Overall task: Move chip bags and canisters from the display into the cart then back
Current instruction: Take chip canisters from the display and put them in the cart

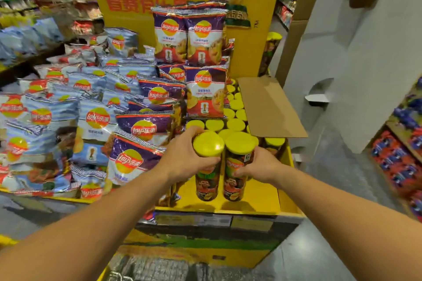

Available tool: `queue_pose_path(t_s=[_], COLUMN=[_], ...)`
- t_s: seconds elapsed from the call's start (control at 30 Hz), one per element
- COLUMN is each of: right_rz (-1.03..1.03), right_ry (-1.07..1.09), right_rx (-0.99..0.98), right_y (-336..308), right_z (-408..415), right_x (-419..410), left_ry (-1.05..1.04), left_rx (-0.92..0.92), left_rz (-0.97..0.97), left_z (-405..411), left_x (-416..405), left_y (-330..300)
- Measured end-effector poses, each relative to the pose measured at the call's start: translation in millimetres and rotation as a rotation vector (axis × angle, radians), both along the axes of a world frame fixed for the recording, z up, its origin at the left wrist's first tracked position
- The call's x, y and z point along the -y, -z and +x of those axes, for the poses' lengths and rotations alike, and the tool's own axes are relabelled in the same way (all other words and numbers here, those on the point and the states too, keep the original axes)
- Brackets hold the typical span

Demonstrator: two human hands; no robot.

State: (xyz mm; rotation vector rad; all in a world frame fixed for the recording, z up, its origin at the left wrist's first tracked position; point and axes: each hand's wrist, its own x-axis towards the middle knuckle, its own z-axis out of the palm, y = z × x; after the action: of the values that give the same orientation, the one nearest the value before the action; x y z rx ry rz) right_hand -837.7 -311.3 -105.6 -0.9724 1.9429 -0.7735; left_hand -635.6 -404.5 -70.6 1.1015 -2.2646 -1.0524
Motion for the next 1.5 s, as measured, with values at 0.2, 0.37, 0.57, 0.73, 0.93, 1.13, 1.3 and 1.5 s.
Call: queue_pose_path(t_s=[0.2,0.37,0.57,0.73,0.93,1.13,1.3,1.5], right_rz=[0.044,0.167,0.187,0.156,0.278,0.461,0.374,0.498], right_ry=[0.202,0.303,0.389,0.47,0.462,0.369,0.374,0.009], right_rx=[-0.084,-0.2,-0.265,-0.191,-0.179,-0.046,0.012,0.15], right_y=[52,86,114,128,131,124,108,74], right_z=[-50,-76,-87,-86,-91,-103,-98,-66], right_x=[-13,-18,-8,23,39,28,20,0], left_ry=[0.17,0.256,0.35,0.35,0.453,0.425,0.405,0.354], left_rx=[0.285,0.435,0.436,0.398,0.596,0.587,0.57,0.558], left_rz=[-0.11,-0.247,-0.328,-0.507,-0.87,-0.851,-0.797,-0.664], left_z=[-52,-89,-119,-131,-125,-123,-112,-87], left_x=[18,31,41,46,60,57,45,22], left_y=[49,86,115,122,120,115,112,96])
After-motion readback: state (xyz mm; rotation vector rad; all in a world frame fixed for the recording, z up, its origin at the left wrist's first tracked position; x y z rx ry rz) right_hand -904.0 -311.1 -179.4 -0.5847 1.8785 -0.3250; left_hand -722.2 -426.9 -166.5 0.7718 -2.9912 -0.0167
